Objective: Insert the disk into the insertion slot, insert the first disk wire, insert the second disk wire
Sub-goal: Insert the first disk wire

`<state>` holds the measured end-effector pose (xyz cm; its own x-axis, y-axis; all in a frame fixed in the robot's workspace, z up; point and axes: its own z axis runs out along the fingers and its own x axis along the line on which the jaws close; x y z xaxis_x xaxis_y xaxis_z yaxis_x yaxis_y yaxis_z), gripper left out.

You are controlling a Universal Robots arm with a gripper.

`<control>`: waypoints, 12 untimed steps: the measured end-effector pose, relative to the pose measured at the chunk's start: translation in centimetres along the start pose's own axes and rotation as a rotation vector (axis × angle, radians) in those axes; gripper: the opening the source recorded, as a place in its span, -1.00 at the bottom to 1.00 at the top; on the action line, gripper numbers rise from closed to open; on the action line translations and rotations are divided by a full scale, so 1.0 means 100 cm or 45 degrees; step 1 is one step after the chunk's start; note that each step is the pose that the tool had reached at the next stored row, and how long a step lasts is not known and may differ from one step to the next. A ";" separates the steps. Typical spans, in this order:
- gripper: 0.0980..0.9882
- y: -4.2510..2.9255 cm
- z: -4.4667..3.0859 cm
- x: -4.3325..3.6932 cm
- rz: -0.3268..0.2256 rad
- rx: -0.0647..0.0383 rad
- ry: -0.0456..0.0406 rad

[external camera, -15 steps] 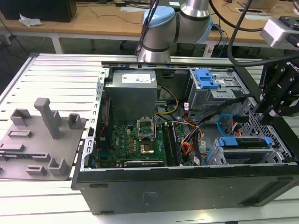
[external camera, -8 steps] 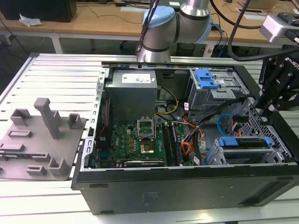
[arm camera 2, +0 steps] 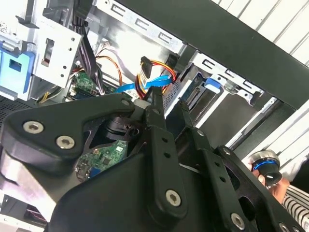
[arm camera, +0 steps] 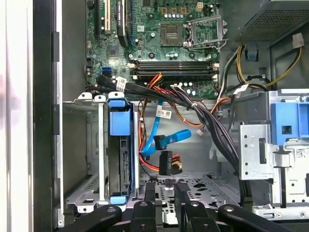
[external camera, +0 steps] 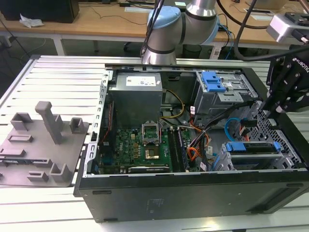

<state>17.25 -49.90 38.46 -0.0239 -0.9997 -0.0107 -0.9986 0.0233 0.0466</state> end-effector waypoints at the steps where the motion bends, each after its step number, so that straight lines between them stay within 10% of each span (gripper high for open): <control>1: -0.54 -0.0001 0.0020 0.0000 0.000 0.000 0.000; 12: -0.54 0.0178 0.0295 0.0005 0.000 0.001 0.003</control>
<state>15.33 -49.88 35.59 -0.0241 -0.9997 -0.0085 -0.9987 0.0237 0.0460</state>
